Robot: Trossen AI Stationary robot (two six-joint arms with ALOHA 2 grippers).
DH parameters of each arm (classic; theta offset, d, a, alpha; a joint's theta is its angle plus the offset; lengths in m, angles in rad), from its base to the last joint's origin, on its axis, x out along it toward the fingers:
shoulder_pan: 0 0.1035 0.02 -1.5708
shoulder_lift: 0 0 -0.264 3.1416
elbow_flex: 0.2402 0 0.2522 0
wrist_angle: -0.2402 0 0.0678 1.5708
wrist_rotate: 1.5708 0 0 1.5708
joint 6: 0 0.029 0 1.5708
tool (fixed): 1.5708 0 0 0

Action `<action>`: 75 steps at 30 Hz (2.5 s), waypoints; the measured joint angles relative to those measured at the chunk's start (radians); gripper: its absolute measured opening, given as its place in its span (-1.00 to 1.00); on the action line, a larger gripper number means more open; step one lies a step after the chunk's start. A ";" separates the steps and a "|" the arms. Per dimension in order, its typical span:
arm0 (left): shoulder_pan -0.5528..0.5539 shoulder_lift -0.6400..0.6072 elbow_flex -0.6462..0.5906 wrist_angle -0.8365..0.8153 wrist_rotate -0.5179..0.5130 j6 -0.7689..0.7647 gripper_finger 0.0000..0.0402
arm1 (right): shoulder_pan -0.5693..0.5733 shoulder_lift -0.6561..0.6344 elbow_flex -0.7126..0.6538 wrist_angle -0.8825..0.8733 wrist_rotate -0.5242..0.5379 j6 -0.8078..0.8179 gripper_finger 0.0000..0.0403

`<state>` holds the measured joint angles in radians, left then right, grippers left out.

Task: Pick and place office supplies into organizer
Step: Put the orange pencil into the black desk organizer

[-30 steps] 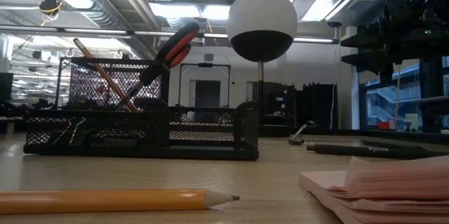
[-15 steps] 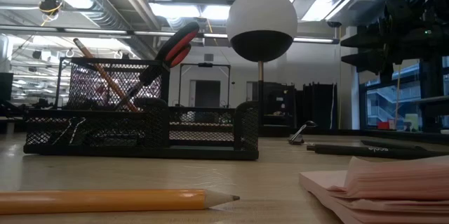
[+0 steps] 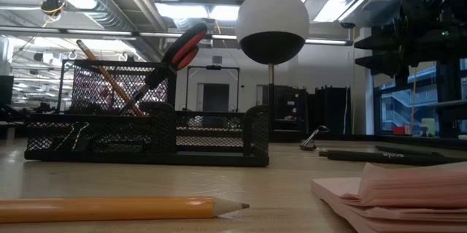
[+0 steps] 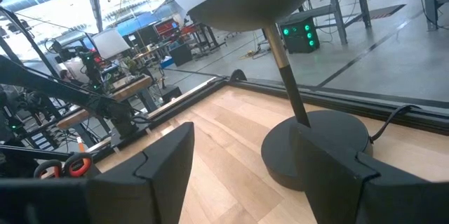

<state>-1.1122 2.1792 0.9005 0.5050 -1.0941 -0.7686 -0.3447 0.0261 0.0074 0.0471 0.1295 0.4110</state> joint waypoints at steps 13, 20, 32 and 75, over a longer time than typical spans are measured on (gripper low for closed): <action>0.001 -0.004 0.002 -0.053 0.013 -0.008 -0.24 | 0.000 0.000 0.000 0.000 0.000 0.000 0.17; 0.001 -0.004 0.002 -0.059 0.013 -0.007 -0.48 | 0.000 0.000 0.000 0.000 0.000 -0.004 0.17; 0.001 -0.004 0.002 -0.057 0.012 0.080 -0.83 | 0.000 0.000 0.000 0.000 0.000 -0.004 0.17; 0.237 -0.858 -0.001 -0.585 0.245 0.224 -0.91 | 0.000 0.000 0.000 0.000 0.000 -0.022 0.17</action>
<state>-0.8754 1.3209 0.8997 -0.0797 -0.8488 -0.5442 -0.3447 0.0265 0.0071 0.0468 0.1291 0.3889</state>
